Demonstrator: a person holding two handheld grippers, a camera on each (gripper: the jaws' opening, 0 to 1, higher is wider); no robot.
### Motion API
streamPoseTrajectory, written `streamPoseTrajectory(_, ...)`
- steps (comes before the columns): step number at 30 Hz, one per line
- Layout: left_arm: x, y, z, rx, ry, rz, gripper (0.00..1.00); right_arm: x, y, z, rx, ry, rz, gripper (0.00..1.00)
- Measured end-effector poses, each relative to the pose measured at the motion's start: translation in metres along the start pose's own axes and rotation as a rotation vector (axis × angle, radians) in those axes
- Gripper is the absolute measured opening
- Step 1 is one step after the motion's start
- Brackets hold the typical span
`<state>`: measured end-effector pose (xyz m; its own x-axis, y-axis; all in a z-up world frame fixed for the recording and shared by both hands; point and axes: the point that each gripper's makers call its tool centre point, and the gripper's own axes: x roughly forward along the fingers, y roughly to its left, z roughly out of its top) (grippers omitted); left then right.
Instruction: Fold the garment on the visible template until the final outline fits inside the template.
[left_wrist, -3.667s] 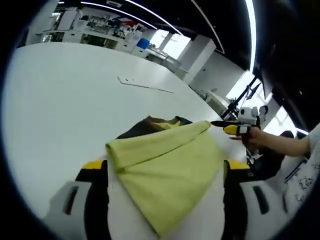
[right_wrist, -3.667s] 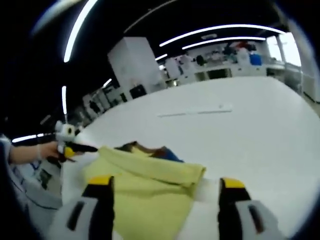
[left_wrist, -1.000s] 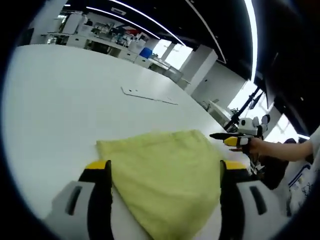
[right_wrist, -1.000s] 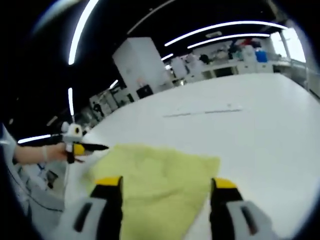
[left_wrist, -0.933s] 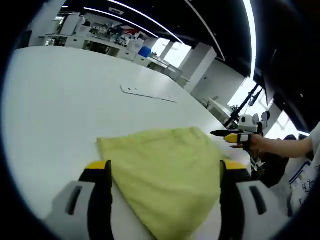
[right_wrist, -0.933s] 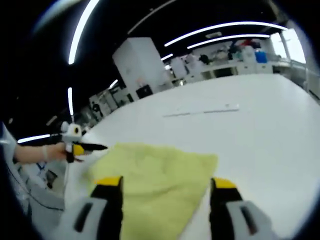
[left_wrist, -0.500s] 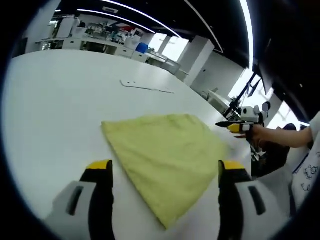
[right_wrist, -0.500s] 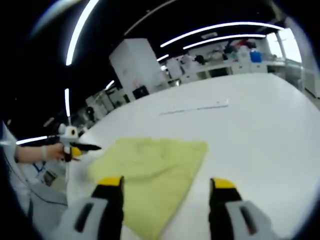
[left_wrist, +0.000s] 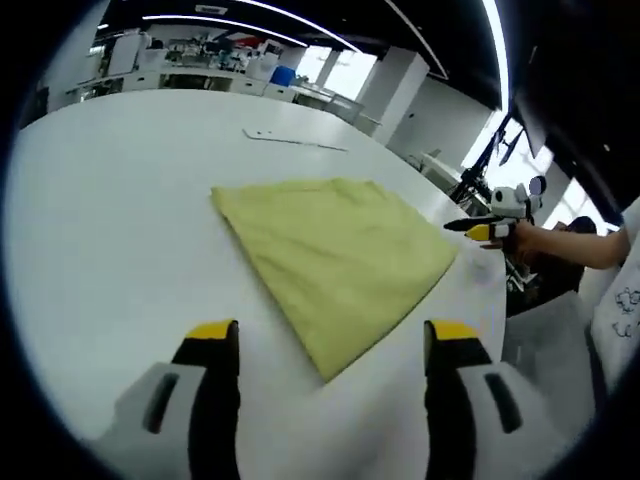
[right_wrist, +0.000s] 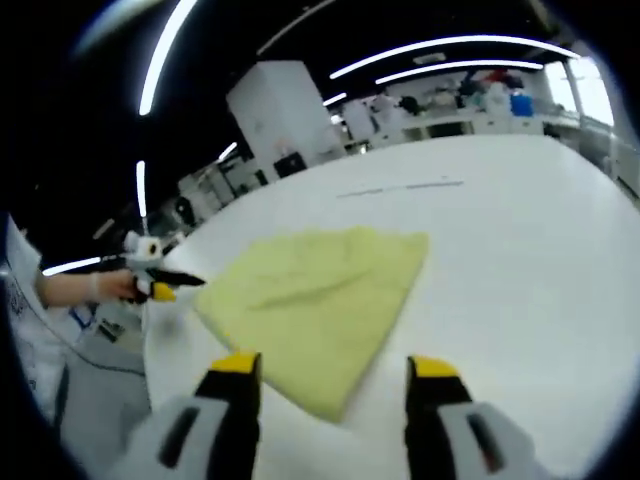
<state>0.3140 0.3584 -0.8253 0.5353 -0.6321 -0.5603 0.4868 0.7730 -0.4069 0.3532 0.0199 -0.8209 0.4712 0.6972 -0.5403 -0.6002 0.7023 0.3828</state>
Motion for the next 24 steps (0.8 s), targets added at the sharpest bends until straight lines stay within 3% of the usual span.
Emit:
streamPoseTrajectory(4, -0.001, -0.004, -0.009, -0.036, 0.020, -0.011, 0.58, -0.004, 0.004, -0.011, 0.002, 0.033, 0.014, 0.41)
streamPoseTrajectory(8, 0.000, -0.003, -0.007, -0.042, -0.001, -0.006, 0.51, -0.001, 0.002, -0.014, 0.028, 0.047, 0.025, 0.32)
streamPoseTrajectory(12, 0.002, -0.005, -0.015, -0.043, 0.037, -0.025, 0.38, 0.000, 0.001, -0.018, 0.040, 0.066, 0.041, 0.23)
streamPoseTrajectory(16, 0.002, -0.005, -0.016, -0.108, 0.045, -0.032, 0.27, 0.000, 0.002, -0.026, 0.076, 0.089, 0.069, 0.14)
streamPoseTrajectory(20, 0.002, -0.003, -0.017, -0.109, 0.042, -0.016, 0.16, -0.004, 0.001, -0.027, 0.081, 0.089, 0.064, 0.03)
streamPoseTrajectory(22, 0.002, -0.001, -0.019, -0.114, 0.045, -0.006, 0.01, -0.007, 0.002, -0.026, 0.087, 0.084, 0.073, 0.00)
streamPoseTrajectory(24, 0.001, 0.002, -0.016, -0.166, 0.018, 0.019, 0.00, -0.009, 0.002, -0.025, 0.098, 0.071, 0.075, 0.00)
